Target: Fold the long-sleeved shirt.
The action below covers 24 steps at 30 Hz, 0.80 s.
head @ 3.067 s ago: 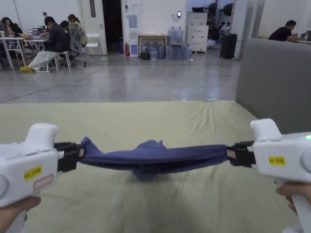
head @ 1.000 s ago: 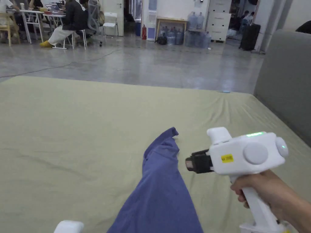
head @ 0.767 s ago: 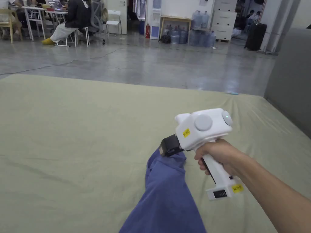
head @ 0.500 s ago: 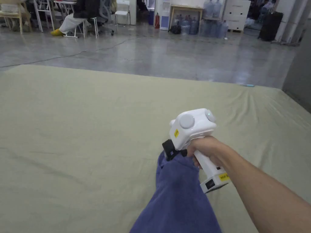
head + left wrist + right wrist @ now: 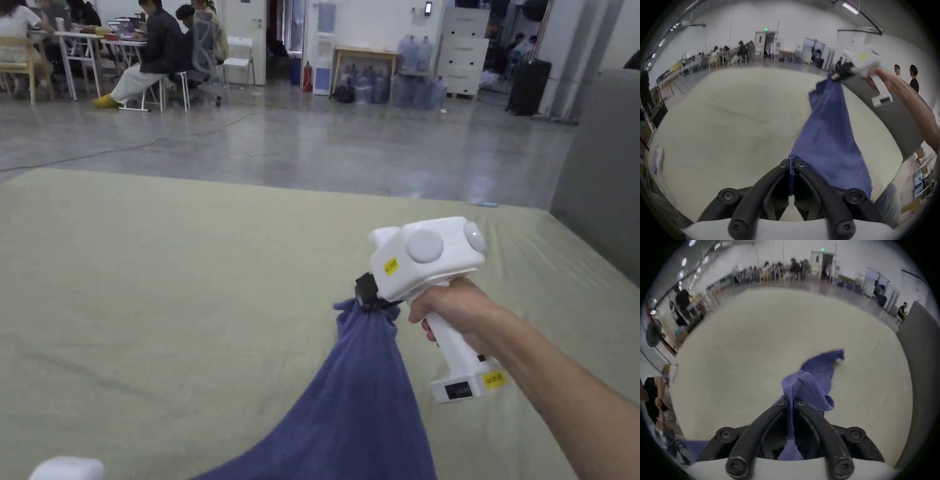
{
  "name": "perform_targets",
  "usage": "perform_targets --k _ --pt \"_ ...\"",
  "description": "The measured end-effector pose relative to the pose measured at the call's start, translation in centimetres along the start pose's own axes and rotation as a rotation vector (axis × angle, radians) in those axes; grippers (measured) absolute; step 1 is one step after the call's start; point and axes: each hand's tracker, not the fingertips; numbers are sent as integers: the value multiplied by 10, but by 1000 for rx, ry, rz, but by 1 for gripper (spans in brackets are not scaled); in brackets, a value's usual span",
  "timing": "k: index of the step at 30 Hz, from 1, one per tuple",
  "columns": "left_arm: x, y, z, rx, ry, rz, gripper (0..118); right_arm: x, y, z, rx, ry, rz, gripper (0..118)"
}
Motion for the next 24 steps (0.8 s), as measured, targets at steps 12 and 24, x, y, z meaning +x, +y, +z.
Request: perform_targets --k 12,24 --pt "-16 236 107 542 212 -155 0 29 52 258 435 -176 -103 2" --pt "28 433 100 644 325 -207 0 82 109 263 470 -176 -286 1"
